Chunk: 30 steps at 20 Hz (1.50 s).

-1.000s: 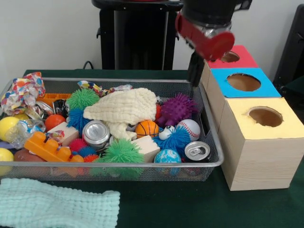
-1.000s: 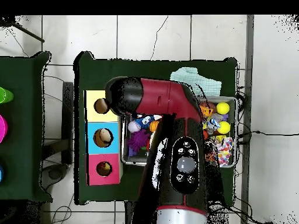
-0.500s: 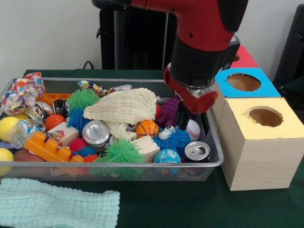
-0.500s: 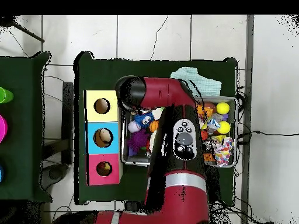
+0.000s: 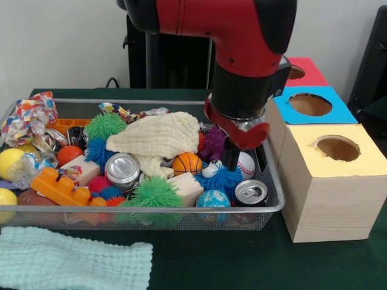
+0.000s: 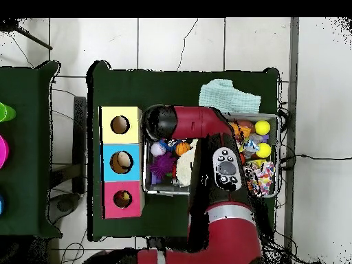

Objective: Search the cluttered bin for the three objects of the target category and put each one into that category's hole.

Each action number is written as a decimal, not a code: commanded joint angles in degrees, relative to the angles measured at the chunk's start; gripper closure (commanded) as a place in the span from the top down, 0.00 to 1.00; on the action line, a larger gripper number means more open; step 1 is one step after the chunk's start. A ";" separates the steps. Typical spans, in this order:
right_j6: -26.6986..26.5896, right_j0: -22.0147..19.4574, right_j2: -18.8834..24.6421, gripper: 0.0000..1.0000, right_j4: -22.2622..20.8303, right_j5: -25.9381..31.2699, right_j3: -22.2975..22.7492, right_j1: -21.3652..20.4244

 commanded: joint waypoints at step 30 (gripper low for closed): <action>-16.72 -12.63 13.78 0.00 -14.73 -5.14 27.67 -17.16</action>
